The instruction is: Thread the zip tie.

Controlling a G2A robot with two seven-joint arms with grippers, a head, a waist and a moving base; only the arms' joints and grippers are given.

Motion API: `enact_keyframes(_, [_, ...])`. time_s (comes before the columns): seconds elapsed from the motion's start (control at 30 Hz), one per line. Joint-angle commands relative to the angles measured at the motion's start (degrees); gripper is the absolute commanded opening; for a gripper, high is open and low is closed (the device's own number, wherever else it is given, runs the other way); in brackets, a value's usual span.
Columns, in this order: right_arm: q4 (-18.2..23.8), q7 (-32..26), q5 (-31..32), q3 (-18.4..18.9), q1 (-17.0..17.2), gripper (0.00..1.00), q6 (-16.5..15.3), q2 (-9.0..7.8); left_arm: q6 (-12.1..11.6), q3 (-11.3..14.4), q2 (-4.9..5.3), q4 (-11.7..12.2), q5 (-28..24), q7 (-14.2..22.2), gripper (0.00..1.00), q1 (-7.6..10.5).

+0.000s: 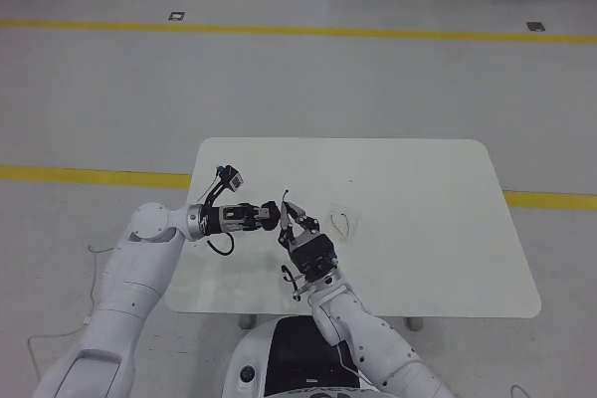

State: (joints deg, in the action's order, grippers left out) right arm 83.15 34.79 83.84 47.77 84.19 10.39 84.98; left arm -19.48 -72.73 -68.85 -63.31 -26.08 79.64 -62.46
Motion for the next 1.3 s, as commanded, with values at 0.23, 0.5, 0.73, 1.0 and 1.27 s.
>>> enact_keyframes(0.23, [-0.07, -0.35, 0.32, 0.48, 0.26, 0.0, -0.37, 0.07, 0.0, 0.0, 0.0, 0.0, 0.0, 0.0, 0.0, 0.0])
enact_keyframes(0.5, [0.51, -0.5, 0.51, 1.24, 0.83, 0.0, -0.54, 0.02, 0.0, 0.0, 0.0, 0.0, 0.0, 0.0, 0.0, 0.0])
enact_keyframes(0.73, [1.14, -0.08, 0.67, 1.19, 1.12, 0.0, -0.99, 0.1, 0.0, 0.0, 0.0, 0.0, 0.0, 0.0, 0.0, 0.0])
enact_keyframes(1.0, [1.38, 0.04, 1.44, 0.76, 1.13, 0.0, -1.39, 0.24, 0.0, 0.0, 0.0, 0.0, 0.0, 0.0, 0.0, 0.0])
enact_keyframes(1.27, [0.52, -0.05, 1.4, 0.81, 0.78, 0.0, -0.76, 0.49, 0.0, 0.0, 0.0, 0.0, 0.0, 0.0, 0.0, 0.0])
